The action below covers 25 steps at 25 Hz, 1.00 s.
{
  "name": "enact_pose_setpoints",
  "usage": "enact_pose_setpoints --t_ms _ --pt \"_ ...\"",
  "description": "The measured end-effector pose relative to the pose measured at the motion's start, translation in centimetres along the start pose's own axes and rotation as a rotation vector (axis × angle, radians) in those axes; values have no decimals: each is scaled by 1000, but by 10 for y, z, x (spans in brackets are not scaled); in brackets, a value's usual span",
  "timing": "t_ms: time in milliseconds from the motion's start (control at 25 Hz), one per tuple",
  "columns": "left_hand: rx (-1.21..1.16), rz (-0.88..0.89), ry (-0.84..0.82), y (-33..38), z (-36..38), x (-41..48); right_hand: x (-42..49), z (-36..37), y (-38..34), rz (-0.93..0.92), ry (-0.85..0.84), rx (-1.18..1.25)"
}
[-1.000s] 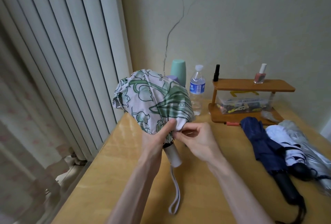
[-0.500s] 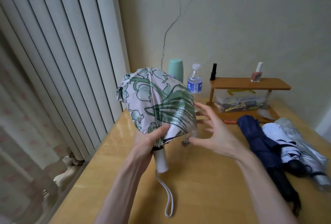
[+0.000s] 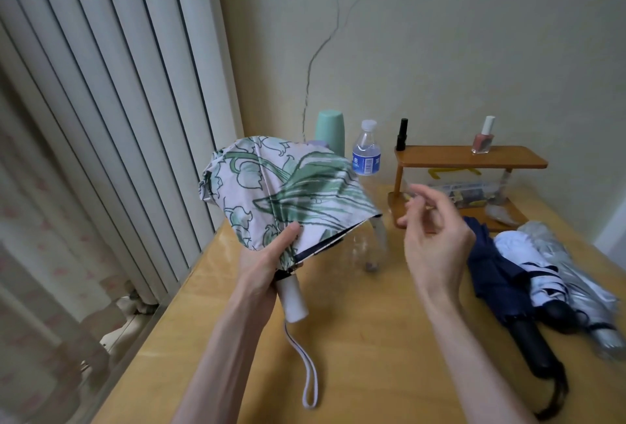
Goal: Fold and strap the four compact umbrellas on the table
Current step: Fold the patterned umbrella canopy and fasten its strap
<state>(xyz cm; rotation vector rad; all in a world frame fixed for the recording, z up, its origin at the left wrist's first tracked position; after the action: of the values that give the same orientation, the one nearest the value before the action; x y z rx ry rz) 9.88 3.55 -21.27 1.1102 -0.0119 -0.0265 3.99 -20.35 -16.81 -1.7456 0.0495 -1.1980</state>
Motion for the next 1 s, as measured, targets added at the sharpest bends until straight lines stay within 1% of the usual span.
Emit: enact_pose_setpoints --t_ms 120,160,200,240,360,560,640,720,840,880,920,1000 --pt "-10 -15 -11 1 -3 1 1 14 5 348 -573 258" --pt "-6 -18 -21 1 -3 1 -4 20 6 421 -693 275" --pt "-3 -18 -27 0 -2 0 -10 25 9 448 -754 251" --pt "-1 -19 -32 0 -1 0 -15 30 11 445 -778 203" --pt "11 -15 -56 3 1 -3 -24 42 15 421 -784 166" --pt "63 37 -116 5 8 -5 -31 51 20 431 -749 305" --pt "79 48 -121 4 9 -4 -28 49 20 407 -723 311" --pt "79 44 -129 3 10 -4 -23 45 20 364 -647 274" --pt "71 32 -137 1 12 -5 -24 49 13 226 -618 227" --pt "73 26 -139 0 12 -5 -26 50 11 198 -579 208" --pt "78 21 -137 -1 12 -5 -27 50 10 188 -495 192" --pt "97 15 -123 -2 11 -4 -24 40 10 154 -257 90"
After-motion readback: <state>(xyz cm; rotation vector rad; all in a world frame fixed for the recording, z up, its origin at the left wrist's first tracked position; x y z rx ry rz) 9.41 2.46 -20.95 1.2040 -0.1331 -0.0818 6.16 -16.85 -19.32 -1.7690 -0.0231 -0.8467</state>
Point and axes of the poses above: each hand's wrist, its own x-axis towards the middle knuckle, its own z-axis out of the palm, y = z × x, the point moved 4 cm from there along x, towards the middle knuckle
